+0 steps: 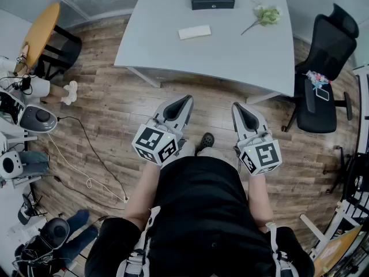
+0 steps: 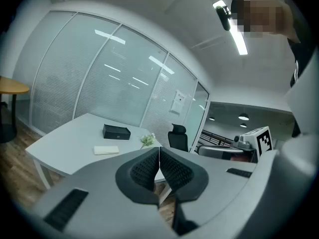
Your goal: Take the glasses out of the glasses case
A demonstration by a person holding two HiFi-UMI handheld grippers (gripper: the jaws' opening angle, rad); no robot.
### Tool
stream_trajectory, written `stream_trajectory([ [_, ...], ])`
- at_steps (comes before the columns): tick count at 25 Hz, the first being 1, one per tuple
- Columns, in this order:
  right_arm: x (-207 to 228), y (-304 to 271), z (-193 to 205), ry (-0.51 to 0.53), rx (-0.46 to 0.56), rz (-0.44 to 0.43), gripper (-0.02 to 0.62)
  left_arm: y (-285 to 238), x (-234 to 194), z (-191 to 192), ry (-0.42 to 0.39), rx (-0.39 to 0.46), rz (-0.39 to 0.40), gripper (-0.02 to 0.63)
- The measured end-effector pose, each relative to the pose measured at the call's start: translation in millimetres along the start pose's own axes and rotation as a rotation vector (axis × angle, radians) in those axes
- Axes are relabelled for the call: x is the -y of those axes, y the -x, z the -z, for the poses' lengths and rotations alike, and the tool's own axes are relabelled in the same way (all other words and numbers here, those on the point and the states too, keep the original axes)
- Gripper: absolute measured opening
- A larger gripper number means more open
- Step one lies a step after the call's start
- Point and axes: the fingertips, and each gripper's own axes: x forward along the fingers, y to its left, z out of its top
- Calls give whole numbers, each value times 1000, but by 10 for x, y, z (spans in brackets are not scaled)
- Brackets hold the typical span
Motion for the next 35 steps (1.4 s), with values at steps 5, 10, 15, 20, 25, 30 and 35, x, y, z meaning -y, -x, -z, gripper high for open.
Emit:
stream_trajectory([
  [5, -7, 75, 18, 17, 4, -5, 12, 21, 22, 71, -11, -3, -19, 23],
  [10, 13, 147, 63, -4, 2, -7, 12, -14, 29, 142, 9, -13, -34, 23],
  [15, 163, 76, 238, -119, -33, 41, 15, -45, 53, 202, -14, -63, -26, 23],
  [20, 148, -7, 230, -170, -2, 75, 17, 15, -146, 220, 3, -82, -37, 23],
  [25, 205, -78, 218, -171, -1, 86, 17, -204, -238, 223, 32, -90, -7, 23],
  [30, 424, -254, 108, -169, 7, 125, 17, -557, -285, 65, 4, -93, 63, 23],
  [35, 665, -572, -69, -169, 6, 160, 18, -856, -593, -156, 6, -90, 77, 23],
])
